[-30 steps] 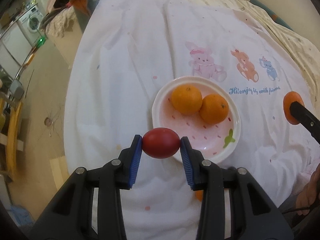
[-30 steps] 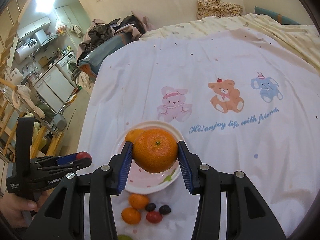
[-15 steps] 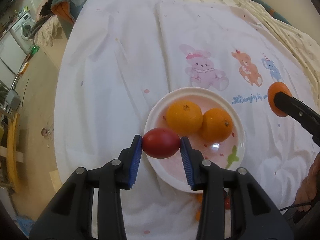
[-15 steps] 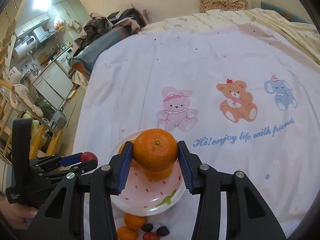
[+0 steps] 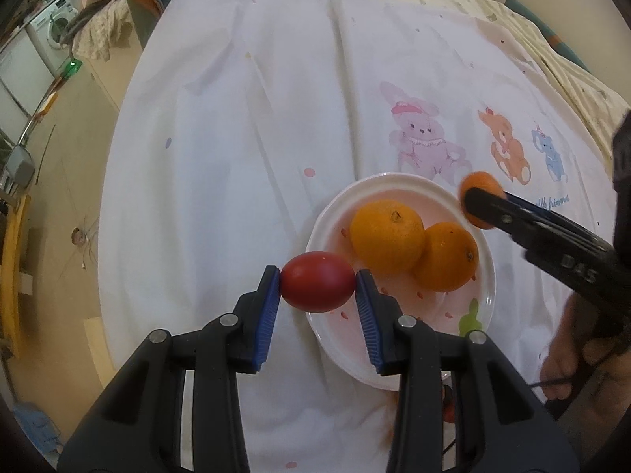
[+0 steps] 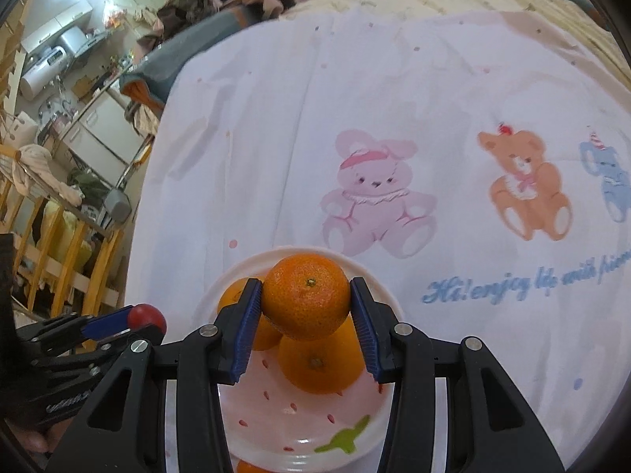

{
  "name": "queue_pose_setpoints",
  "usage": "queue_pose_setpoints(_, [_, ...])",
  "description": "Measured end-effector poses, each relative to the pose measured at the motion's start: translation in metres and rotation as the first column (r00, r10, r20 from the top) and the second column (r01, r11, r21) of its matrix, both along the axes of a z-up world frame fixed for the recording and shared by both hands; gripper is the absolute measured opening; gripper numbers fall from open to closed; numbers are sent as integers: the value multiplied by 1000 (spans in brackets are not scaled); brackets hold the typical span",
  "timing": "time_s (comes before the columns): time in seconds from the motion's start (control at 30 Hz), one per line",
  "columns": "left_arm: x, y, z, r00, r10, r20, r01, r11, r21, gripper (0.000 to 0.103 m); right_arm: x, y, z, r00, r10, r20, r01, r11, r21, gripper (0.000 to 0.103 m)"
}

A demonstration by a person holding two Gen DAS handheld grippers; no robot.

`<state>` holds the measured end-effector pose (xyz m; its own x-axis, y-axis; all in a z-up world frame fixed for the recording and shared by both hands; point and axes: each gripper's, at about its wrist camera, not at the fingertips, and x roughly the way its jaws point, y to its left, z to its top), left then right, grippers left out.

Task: Organize fruits
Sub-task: 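Lower the orange onto the pink plate and open the right gripper, then lower the red tomato onto the plate and open the left gripper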

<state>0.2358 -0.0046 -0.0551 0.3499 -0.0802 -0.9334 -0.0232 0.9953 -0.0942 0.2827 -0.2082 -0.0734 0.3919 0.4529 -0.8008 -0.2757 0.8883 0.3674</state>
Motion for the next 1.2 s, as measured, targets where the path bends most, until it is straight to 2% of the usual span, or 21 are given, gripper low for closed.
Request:
queue_pose_setpoints(0.2, [0,-2,-3,1000,-15,-23,15,1000,-21,35,2,5,-3,1000,0,-6,0,1000,14,49])
queue_pose_setpoints(0.27, [-1,-4,-3,1000,-18,-19,17,1000,-16,35,2,4,-2,1000,-1,-2,1,1000,15,63])
queue_pose_setpoints(0.3, [-1,-4,-3,1000,-19,-17,19,1000,-13,35,1,3,0,1000,-6,7,6,1000,15,65])
queue_pose_setpoints(0.6, [-2,-7,-6,1000,-8,-13,8,1000,1,35,-17,-15,21,999,-39,20,39,999,34,69])
queue_pose_setpoints(0.7, [-6,-8,-3,1000,3,22,-3,1000,5,35,-24,-16,30,999,-37,32,36,999,23,71])
queue_pose_setpoints(0.8, [-6,-9,-1,999,-2,48,2,1000,-12,35,-32,-21,40,997,-60,48,60,998,4,77])
queue_pose_setpoints(0.9, [-5,-13,-8,999,-29,31,31,998,-46,35,-43,-31,44,996,-85,21,85,996,-6,83])
queue_pose_setpoints(1.0, [-6,-18,-13,999,-46,9,47,997,-66,35,-59,-47,40,993,-115,-15,115,993,1,84])
queue_pose_setpoints(1.2, [-10,-30,-21,997,-81,-20,79,995,-60,35,-78,-72,28,976,-192,-105,194,981,3,85])
